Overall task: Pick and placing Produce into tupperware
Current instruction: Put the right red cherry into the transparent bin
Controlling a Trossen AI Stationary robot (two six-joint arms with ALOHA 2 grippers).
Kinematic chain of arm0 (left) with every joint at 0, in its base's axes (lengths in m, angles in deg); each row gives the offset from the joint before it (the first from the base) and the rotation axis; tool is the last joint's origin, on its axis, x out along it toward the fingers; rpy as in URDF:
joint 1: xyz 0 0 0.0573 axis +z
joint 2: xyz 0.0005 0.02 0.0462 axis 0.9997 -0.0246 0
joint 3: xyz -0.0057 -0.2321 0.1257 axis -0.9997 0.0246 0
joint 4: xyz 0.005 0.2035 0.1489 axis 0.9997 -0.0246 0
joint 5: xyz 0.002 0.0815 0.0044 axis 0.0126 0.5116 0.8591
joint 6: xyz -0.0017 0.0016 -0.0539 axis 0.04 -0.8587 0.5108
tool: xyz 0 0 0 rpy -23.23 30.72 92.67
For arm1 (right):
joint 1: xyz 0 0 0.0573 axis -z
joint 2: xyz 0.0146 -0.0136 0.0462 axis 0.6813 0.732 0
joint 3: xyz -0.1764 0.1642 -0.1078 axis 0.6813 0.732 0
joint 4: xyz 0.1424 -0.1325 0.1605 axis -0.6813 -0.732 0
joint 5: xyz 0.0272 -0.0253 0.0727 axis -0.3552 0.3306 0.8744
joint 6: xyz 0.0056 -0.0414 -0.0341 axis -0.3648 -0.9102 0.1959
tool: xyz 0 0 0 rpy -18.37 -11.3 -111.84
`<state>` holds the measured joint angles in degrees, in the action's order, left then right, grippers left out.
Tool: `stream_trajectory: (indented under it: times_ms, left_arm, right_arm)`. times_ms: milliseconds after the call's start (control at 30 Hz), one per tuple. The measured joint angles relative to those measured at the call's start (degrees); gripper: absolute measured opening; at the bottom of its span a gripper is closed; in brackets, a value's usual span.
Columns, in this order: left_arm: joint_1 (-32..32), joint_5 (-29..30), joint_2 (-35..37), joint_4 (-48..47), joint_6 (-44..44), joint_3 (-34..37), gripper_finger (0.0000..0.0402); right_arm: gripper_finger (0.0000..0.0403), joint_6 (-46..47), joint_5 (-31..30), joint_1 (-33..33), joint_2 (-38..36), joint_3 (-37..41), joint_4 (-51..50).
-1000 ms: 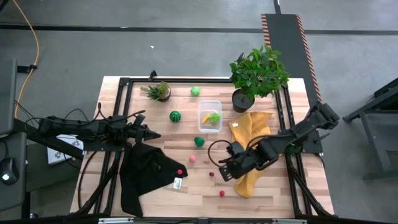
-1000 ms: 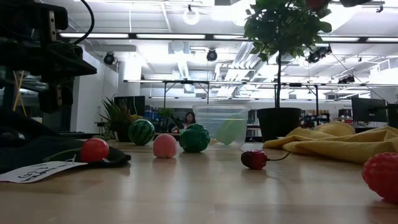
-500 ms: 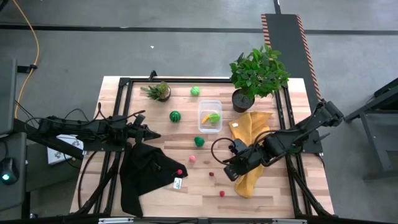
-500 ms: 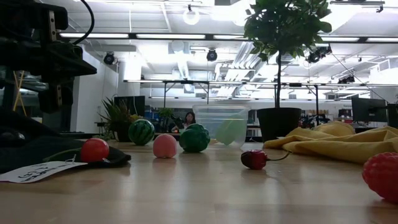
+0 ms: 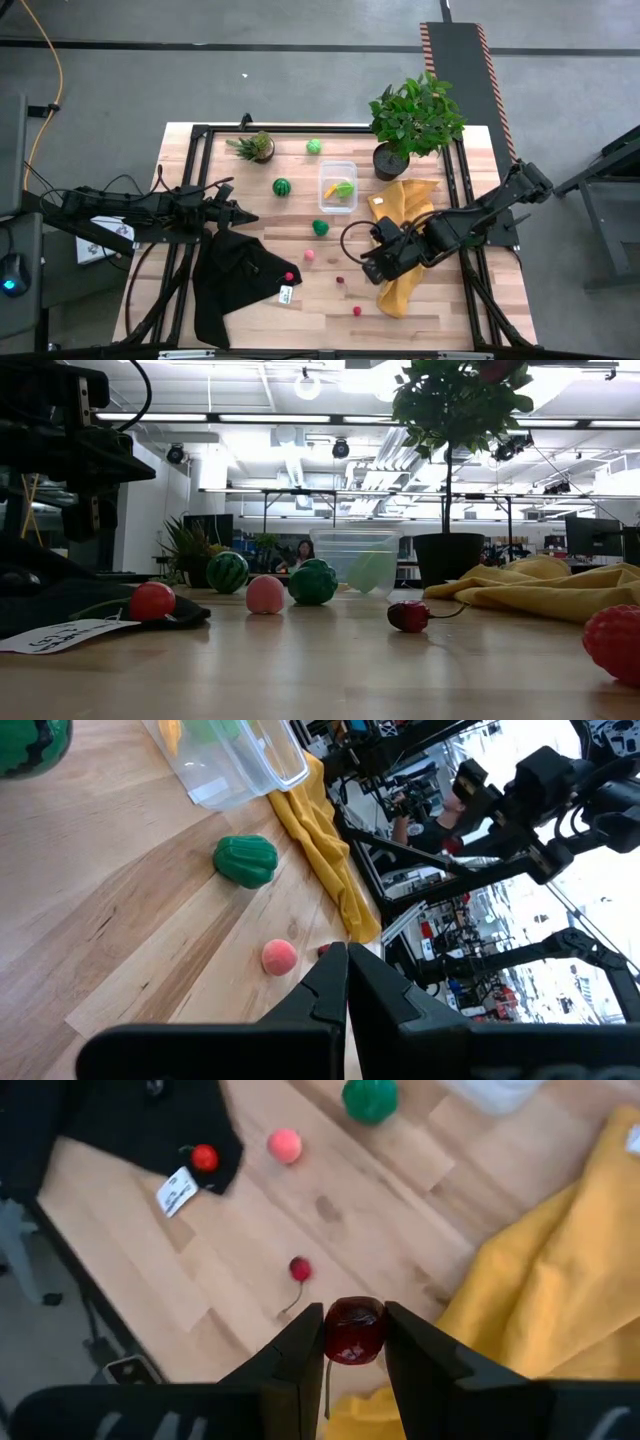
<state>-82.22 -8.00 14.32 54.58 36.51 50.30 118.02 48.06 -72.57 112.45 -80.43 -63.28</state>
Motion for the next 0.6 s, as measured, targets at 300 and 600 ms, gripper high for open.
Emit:
stream_trajectory:
  times_ms: [300, 600]
  left_arm:
    - [0.01, 0.00, 0.01, 0.02, -0.01, -0.02, 0.0001]
    - [-0.01, 0.00, 0.00, 0.01, 0.00, 0.00, 0.0001]
  right_arm:
    - [0.0087, -2.28, -6.80, 0.00, 0.00, 0.00, -0.57]
    - [0.0087, -2.24, -15.05, 0.02, 0.00, 0.00, -1.01]
